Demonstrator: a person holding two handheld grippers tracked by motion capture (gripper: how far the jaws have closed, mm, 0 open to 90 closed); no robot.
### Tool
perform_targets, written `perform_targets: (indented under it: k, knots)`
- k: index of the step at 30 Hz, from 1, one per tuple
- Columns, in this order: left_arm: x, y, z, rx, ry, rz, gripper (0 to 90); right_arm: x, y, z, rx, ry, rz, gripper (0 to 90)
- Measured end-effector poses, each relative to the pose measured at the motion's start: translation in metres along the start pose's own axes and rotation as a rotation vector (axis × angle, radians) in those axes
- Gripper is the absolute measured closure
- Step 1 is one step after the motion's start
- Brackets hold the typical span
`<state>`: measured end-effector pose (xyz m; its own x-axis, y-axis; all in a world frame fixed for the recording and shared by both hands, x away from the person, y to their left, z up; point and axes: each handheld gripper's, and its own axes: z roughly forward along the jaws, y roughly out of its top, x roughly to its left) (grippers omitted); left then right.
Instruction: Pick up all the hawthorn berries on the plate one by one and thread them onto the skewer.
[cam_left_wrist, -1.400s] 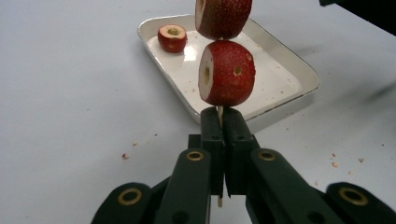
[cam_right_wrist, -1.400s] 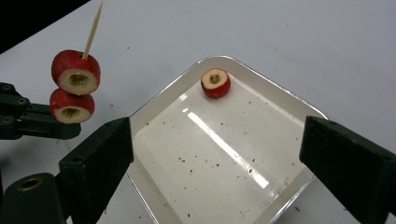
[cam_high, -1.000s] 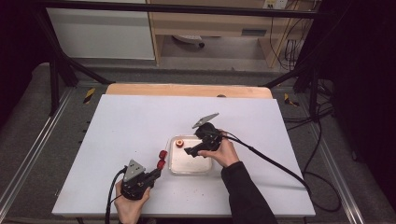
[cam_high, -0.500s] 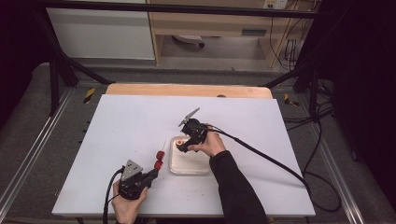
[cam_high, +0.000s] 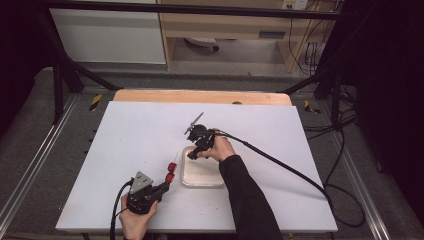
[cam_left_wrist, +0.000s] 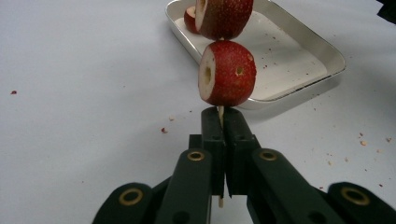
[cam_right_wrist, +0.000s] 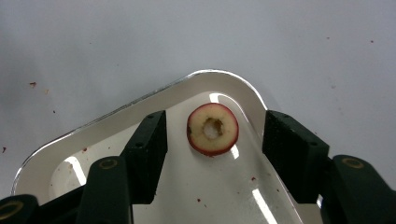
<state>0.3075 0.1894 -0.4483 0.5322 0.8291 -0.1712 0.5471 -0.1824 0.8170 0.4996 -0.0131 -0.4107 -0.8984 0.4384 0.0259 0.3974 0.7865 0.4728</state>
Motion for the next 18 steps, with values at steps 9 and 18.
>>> perform_targets:
  k: [9,18]
  knots:
    - [0.002,-0.001,-0.001,0.003,0.0,-0.002,88.2,-0.001,0.007,0.011,0.062,0.012,-0.038,47.8]
    - [0.002,-0.001,-0.001,0.005,-0.001,-0.002,88.2,0.0,0.008,0.01,0.074,0.017,-0.03,61.5]
